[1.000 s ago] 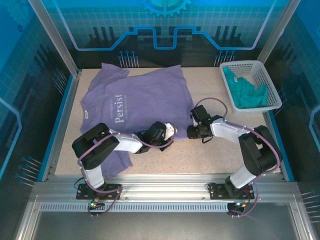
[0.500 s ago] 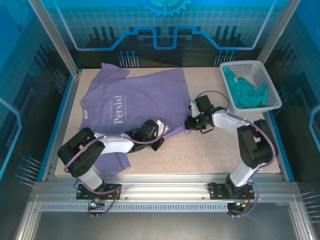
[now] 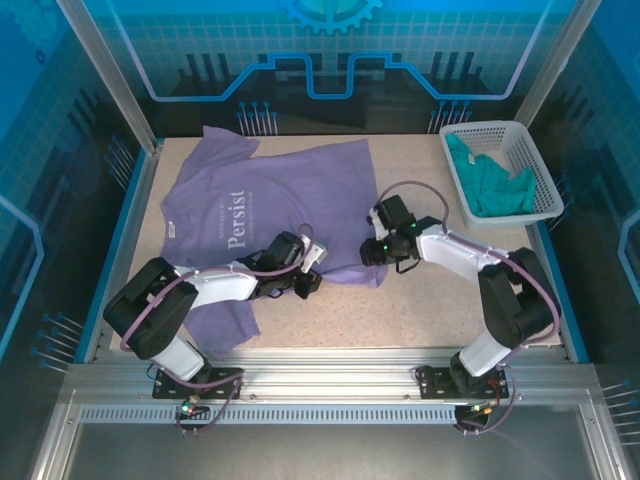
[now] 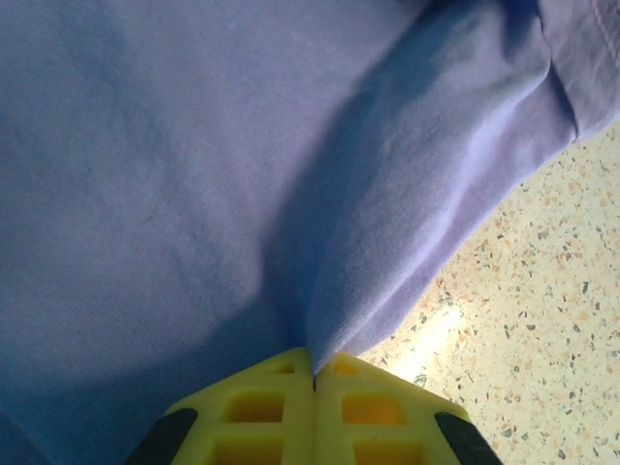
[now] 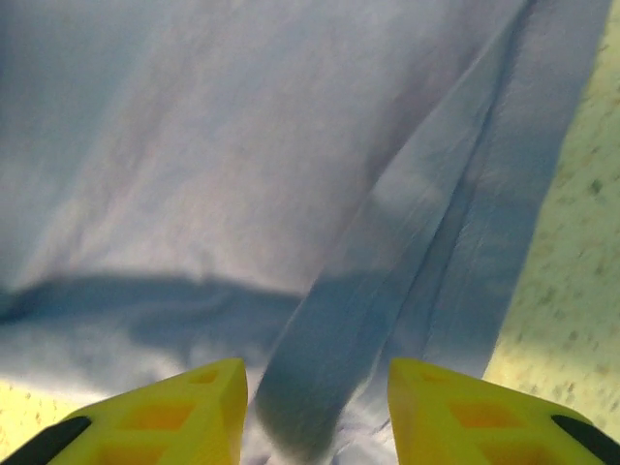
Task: Fold the inside-out t-shirt
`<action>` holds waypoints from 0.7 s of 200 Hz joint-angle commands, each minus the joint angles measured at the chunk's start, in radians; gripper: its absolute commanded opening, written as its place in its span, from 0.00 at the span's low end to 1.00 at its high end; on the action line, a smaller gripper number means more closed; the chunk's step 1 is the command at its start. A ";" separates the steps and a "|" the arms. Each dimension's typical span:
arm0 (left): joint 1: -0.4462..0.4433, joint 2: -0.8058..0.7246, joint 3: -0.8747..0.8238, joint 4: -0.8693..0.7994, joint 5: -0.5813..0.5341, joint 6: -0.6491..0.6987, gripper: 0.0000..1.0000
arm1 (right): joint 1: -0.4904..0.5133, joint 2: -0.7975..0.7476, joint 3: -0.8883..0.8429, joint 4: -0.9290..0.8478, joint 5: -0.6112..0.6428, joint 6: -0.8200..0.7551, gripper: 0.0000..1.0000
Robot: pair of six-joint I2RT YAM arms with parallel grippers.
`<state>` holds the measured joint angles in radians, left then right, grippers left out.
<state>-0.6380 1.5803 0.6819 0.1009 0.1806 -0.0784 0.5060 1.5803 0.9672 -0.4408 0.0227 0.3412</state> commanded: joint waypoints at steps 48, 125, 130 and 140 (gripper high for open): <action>0.013 0.005 0.019 0.006 0.070 -0.044 0.00 | 0.241 -0.062 -0.082 -0.066 0.371 0.092 0.67; 0.027 -0.009 -0.001 0.024 0.096 -0.061 0.00 | 0.272 0.085 -0.036 -0.108 0.543 0.100 0.63; 0.028 -0.010 -0.002 0.025 0.095 -0.060 0.00 | 0.271 0.081 -0.032 -0.115 0.556 0.099 0.61; 0.030 -0.012 -0.006 0.025 0.095 -0.061 0.00 | 0.269 0.070 -0.029 -0.123 0.577 0.092 0.56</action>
<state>-0.6174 1.5810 0.6819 0.1108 0.2432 -0.1272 0.7715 1.6604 0.9123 -0.5045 0.4953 0.4305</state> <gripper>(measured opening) 0.053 0.612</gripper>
